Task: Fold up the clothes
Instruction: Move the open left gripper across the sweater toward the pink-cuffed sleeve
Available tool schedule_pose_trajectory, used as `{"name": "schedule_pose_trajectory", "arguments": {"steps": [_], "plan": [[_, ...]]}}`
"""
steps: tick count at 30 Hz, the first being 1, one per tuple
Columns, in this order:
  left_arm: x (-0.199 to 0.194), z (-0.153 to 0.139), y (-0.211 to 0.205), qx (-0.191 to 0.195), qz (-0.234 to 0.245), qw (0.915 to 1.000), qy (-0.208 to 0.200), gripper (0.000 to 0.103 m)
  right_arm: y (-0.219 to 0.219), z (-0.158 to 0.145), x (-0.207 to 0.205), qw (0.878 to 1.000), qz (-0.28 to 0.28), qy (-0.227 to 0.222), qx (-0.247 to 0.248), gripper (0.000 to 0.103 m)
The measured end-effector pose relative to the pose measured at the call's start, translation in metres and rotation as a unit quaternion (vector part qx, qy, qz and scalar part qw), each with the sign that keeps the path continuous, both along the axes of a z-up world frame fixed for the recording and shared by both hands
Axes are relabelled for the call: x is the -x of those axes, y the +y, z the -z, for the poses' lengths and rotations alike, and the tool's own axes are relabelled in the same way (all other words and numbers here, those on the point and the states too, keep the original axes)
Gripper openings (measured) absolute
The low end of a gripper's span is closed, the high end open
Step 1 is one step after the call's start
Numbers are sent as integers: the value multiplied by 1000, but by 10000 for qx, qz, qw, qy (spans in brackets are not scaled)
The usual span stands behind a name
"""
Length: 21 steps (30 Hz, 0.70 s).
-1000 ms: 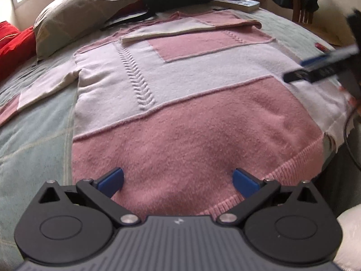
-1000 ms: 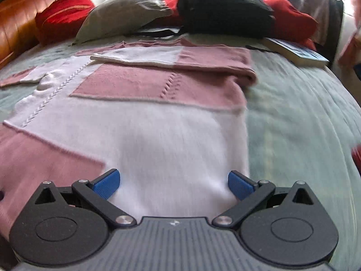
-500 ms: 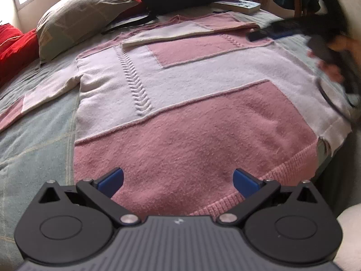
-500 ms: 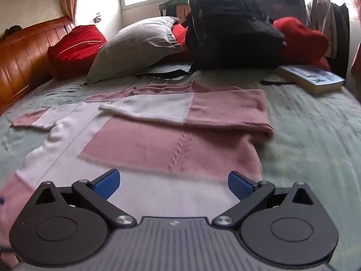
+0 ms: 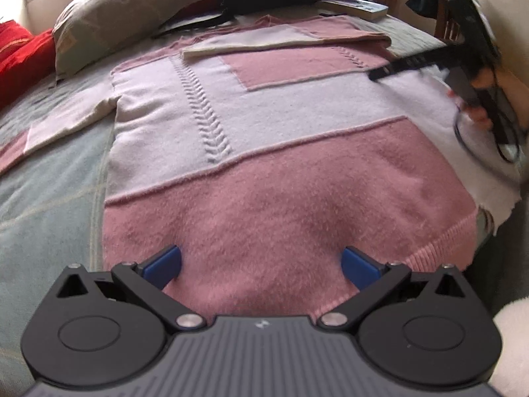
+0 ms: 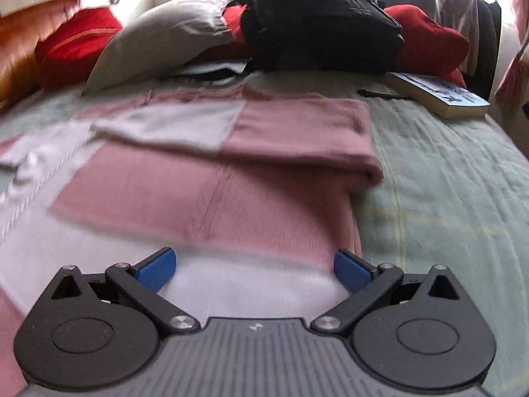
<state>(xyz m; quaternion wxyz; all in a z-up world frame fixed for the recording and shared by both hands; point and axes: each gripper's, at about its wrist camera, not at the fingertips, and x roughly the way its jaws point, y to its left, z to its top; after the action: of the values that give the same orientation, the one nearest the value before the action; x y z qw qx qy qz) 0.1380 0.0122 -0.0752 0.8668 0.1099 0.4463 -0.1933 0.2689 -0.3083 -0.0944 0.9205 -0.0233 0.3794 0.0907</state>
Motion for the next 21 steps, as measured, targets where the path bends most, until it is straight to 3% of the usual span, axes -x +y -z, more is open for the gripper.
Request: {"name": "schedule_pose_trajectory", "arguments": {"steps": [5,8,11,15,21], "plan": [[3,-13,8,89,56,9999,32,102,14,-4,47,9998,176,87,25,103],[-15,-33,10,103,30,9993,-370,102,26,-10,72,9990,431,73,-5,103],[-48,-44,9,414,74,9972,-624,102,35,-11,96,9976,606,79,-333,103],[-106,-31,10,820,-14,9957,-438,102,41,-10,118,9974,493,141,-507,103],[-145,6,38,629,-767,9949,-166,102,40,-4,132,9976,402,245,-514,103]]}}
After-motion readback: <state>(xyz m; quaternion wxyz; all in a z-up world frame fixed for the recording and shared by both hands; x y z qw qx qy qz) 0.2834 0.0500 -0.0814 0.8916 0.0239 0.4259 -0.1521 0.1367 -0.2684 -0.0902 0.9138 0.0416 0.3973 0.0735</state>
